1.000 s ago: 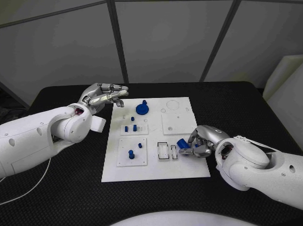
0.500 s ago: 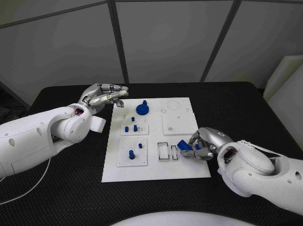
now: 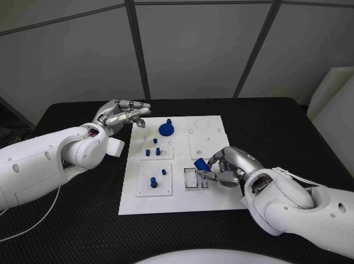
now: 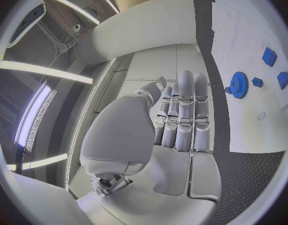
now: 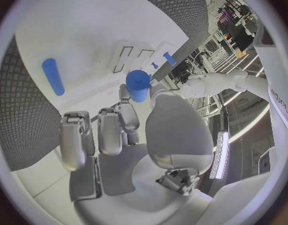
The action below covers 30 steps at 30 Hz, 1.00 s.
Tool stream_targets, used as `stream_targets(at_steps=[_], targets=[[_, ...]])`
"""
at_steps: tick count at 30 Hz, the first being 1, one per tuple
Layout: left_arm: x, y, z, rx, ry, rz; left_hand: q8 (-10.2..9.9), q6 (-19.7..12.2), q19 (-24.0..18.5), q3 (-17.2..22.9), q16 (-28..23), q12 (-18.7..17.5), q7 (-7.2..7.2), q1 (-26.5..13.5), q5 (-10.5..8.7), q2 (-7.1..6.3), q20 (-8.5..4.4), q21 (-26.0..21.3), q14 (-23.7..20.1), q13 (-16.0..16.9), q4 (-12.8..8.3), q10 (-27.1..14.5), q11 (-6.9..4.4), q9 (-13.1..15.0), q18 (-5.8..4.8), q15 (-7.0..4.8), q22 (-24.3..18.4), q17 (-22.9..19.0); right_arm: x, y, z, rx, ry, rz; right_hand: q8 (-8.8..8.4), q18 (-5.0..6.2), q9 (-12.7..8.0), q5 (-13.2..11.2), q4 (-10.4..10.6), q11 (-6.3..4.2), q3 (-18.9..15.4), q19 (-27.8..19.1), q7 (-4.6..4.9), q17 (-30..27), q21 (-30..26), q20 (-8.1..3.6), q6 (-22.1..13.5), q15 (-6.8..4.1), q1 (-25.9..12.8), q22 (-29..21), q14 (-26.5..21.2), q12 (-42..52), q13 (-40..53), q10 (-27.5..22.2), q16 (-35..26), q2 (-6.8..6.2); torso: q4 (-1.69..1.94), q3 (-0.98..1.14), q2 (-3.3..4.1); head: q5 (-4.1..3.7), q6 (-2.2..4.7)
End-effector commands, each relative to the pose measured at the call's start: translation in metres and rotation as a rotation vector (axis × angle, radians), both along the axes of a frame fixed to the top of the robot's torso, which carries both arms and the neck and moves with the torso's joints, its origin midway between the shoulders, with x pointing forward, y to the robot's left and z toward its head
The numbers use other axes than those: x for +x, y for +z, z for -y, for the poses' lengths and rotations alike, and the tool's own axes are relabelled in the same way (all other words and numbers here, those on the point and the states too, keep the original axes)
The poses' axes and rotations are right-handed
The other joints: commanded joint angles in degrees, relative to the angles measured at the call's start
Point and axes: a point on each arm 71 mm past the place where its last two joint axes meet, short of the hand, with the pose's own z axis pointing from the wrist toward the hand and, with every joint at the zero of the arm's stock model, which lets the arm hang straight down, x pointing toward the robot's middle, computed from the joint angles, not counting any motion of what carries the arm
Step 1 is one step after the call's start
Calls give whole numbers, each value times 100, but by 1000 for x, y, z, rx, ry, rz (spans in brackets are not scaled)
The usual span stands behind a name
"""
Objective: Assemble the parts on the task board
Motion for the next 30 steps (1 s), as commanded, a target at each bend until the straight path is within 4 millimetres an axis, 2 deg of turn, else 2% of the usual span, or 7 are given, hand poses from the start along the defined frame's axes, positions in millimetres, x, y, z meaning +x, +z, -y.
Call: stream_targets(at_steps=[1, 4, 6, 20, 23, 27, 30], targets=[[0, 1, 2, -11, -14, 5, -25, 17, 52, -44, -22, -13, -9, -39, -31, 43, 3, -34, 13, 8, -3, 0, 10, 8, -73, 21, -7, -9, 1, -5, -6, -25, 39, -59, -35, -42, 189, 10, 7, -36, 30, 595, -68, 16, 16, -41, 126, -43, -118, 1510, 248, -13, 10, 14, -6, 4, -2, -4, 5, 25, -8], [0, 1, 2, -11, -15, 3, -25, 17, 52, -44, -22, -13, -9, -39, -31, 45, 3, -34, 13, 8, -2, -1, 10, 8, -73, 21, -8, -9, 2, -9, -12, -48, 56, -87, -56, -42, 251, -282, 0, -48, 12, 595, -82, 11, 16, -50, 174, -53, -238, 1510, 247, -47, -6, 19, -11, 22, -3, -4, 7, 14, -13], [0, 1, 2, -11, -15, 3, -26, 17, 53, -44, -23, -13, -10, -39, -30, 50, 3, -36, 13, 8, -2, -1, 9, 8, -73, 21, -9, -9, 2, -10, -16, -58, 63, -97, -64, -42, 279, -352, 2, -54, 19, 595, -90, 8, 16, -54, 200, -58, -258, 1510, 246, -59, -10, 23, -13, 37, -6, -3, 5, 23, -18], [-1, 1, 2, -9, -18, -4, -27, 17, 56, -38, -27, -14, -12, -32, -27, 66, 3, -42, 13, 8, -4, -2, 8, 9, -73, 20, -12, -11, 4, -14, -22, -119, 51, -122, -35, -42, 432, -483, 3, -117, 9, 595, -168, 65, 16, -94, 461, -104, -519, 1510, 260, 31, 95, 126, 14, 130, -7, 2, 14, 64, -29], [-1, 1, 2, -9, -19, -6, -27, 17, 56, -38, -27, -14, -12, -32, -27, 66, 3, -42, 13, 8, -4, -2, 8, 9, -73, 20, -12, -11, 5, -14, -22, -119, 42, -115, -61, -42, 470, -559, 7, -122, -46, 595, -172, 52, 16, -105, 479, -113, -640, 1510, 255, -3, 78, 121, 4, 52, -9, 7, 15, 70, -39], [-1, 1, 2, -9, -20, -7, -29, 14, 58, -40, -29, -16, -11, -32, -27, 68, 3, -47, 13, 7, -5, -5, 9, 9, -72, 20, -15, -12, 6, -14, -22, -114, 31, -101, -118, -42, 539, -1043, 20, -121, -160, 595, -168, 37, 16, -114, 488, -115, -966, 1510, 249, -55, 58, 112, -9, -110, -6, 3, 9, 67, -51], [-1, 1, 2, -8, -20, -8, -30, 13, 58, -40, -30, -17, -10, -32, -27, 69, 3, -49, 13, 7, -6, -7, 9, 8, -72, 20, -16, -12, 7, -13, -22, -105, 26, -91, -157, -42, 573, -1074, 22, -119, -258, 595, -164, 28, 16, -120, 470, -118, -1213, 1510, 245, -82, 49, 105, -19, -252, -8, 3, 11, 66, -54]])
